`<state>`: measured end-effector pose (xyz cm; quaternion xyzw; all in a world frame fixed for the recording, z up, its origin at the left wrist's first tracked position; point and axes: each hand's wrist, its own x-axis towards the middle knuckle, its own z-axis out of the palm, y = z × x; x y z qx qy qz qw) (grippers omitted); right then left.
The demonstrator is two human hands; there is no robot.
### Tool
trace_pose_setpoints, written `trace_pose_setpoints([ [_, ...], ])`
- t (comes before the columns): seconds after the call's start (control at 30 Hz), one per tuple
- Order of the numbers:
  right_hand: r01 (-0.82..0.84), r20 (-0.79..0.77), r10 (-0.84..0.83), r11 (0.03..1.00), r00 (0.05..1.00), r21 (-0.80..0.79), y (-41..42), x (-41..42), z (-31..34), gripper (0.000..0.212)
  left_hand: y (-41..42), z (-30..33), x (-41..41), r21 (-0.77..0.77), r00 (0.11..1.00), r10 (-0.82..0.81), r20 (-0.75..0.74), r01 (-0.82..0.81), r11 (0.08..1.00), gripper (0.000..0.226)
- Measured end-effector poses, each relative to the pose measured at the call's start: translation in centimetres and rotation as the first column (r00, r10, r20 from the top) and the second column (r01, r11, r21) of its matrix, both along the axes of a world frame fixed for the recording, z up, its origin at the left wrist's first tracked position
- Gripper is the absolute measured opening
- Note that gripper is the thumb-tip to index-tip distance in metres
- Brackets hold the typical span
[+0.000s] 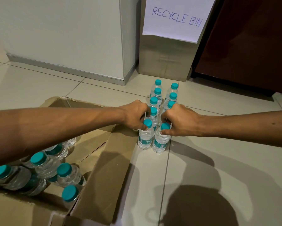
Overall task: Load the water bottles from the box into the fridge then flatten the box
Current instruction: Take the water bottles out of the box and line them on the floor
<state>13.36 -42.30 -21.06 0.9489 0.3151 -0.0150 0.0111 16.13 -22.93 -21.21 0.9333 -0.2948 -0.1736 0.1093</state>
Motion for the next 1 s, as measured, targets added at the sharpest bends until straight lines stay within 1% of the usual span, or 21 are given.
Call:
trace_pose_setpoints([
  [0.1, 0.009, 0.025, -0.008, 0.999, 1.000, -0.047, 0.5, 0.1, 1.0, 0.054, 0.7, 1.5, 0.2, -0.004, 0.998, -0.012, 0.058, 0.013, 1.000, 0.048],
  [0.2, 0.022, 0.076, -0.020, 0.999, 0.997, -0.034, 1.4, 0.6, 2.8, 0.062, 2.3, 3.3, 0.6, 0.011, 0.993, -0.006, 0.116, 0.005, 1.000, 0.045],
  [0.3, -0.006, 0.126, -0.001, 0.998, 0.992, 0.057, 3.0, 1.1, 4.3, 0.067, 4.8, 5.1, 1.0, 0.029, 0.988, 0.018, 0.155, -0.023, 0.999, 0.039],
  [0.43, -0.127, 0.106, 0.107, 0.969, 0.989, 0.213, 7.3, 0.5, 5.3, 0.062, 9.3, 6.4, 0.4, 0.107, 0.985, 0.069, 0.158, -0.087, 0.990, 0.033],
  [0.5, -0.215, 0.090, 0.198, 0.940, 0.976, 0.266, 10.1, -0.2, 5.4, 0.059, 11.7, 6.6, -0.7, 0.142, 0.987, 0.103, 0.126, -0.121, 0.983, 0.029],
  [0.6, -0.346, 0.064, 0.344, 0.881, 0.937, 0.323, 14.4, -1.8, 5.2, 0.053, 15.2, 6.5, -3.1, 0.170, 0.986, 0.163, 0.022, -0.164, 0.972, 0.026],
  [0.73, -0.489, -0.022, 0.535, 0.786, 0.844, 0.378, 19.7, -4.1, 4.5, 0.027, 19.3, 5.9, -6.7, 0.191, 0.974, 0.188, -0.124, -0.163, 0.968, 0.030],
  [0.8, -0.536, -0.030, 0.584, 0.762, 0.811, 0.363, 21.8, -5.0, 3.8, 0.031, 20.8, 5.0, -8.0, 0.219, 0.960, 0.204, -0.192, -0.160, 0.962, 0.037],
  [0.9, -0.610, -0.043, 0.659, 0.718, 0.751, 0.334, 23.8, -5.5, 2.5, 0.035, 22.3, 3.4, -8.8, 0.282, 0.950, 0.177, -0.256, -0.102, 0.954, 0.053],
  [0.93, -0.634, -0.049, 0.680, 0.706, 0.732, 0.316, 24.3, -5.6, 2.1, 0.038, 22.6, 3.0, -8.7, 0.321, 0.948, 0.171, -0.270, -0.079, 0.944, 0.053],
  [1.0, -0.655, -0.090, 0.692, 0.711, 0.716, 0.255, 24.9, -5.8, 1.2, 0.041, 22.9, 2.3, -8.3, 0.396, 0.937, 0.184, -0.296, -0.055, 0.916, 0.045],
])
